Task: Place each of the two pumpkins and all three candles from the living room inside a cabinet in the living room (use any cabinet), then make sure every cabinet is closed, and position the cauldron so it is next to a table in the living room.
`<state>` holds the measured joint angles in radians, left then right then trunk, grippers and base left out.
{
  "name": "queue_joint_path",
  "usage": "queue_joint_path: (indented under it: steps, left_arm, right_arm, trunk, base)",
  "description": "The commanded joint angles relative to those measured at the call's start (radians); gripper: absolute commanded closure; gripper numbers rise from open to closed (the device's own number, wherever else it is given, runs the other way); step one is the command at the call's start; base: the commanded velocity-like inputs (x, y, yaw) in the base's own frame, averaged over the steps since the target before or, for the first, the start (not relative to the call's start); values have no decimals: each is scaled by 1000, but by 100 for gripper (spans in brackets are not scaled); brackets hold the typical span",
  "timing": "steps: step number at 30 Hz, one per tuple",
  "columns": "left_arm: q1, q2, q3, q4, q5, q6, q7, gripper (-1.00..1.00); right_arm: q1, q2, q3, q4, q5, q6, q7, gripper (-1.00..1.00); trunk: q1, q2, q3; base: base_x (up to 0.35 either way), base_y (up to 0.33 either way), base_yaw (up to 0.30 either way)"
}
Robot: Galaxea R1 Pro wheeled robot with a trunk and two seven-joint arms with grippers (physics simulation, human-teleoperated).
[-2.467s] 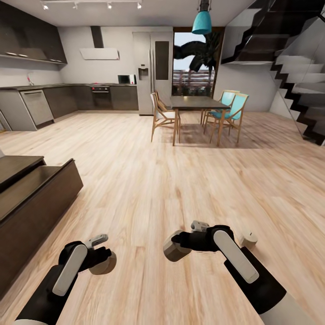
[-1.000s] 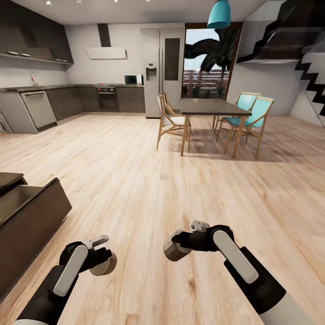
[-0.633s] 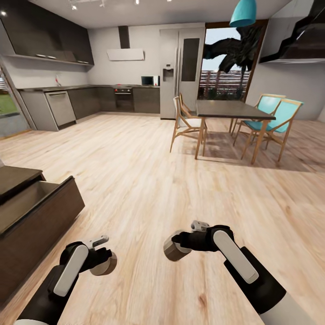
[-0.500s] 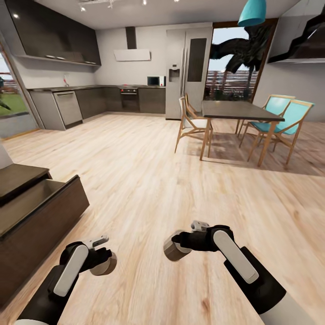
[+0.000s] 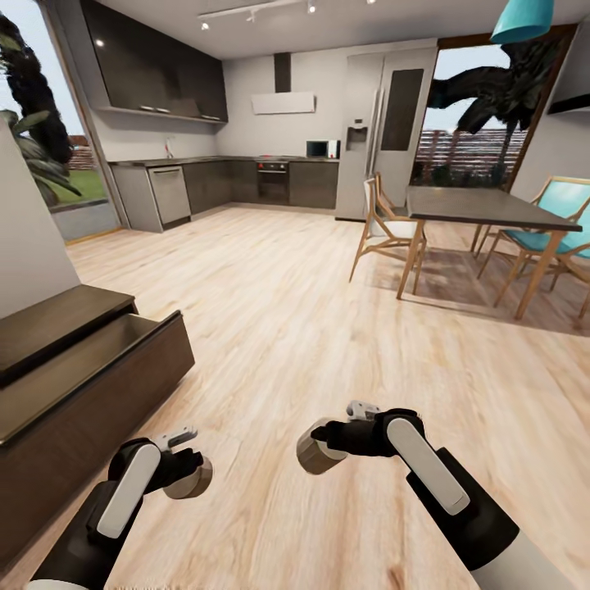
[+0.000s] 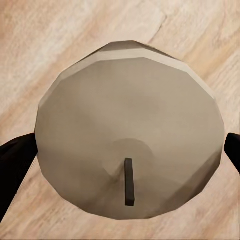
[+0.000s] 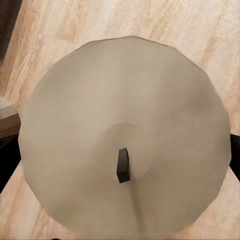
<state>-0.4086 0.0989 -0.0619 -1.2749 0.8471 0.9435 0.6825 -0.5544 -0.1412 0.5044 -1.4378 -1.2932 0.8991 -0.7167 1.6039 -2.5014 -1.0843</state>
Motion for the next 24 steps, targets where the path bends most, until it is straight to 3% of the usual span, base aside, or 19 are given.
queue_joint_path:
  steps: [1, 18, 24]
  left_arm:
    - [-1, 1, -3, 0, 9, 1, 11, 100]
    - [-1, 1, -3, 1, 7, 0, 12, 100]
    - [-1, 1, -4, 3, 6, 0, 13, 100]
  right_arm:
    - [-1, -1, 2, -1, -11, -2, -10, 100]
    - [-1, -1, 2, 0, -11, -2, -10, 100]
    - [-1, 0, 2, 0, -11, -2, -10, 100]
  trunk:
    - [0, 0, -1]
    - [0, 0, 6]
    - [0, 0, 9]
  base:
    - [0, 0, 279]
    - [2, 0, 279]
    - [121, -87, 280]
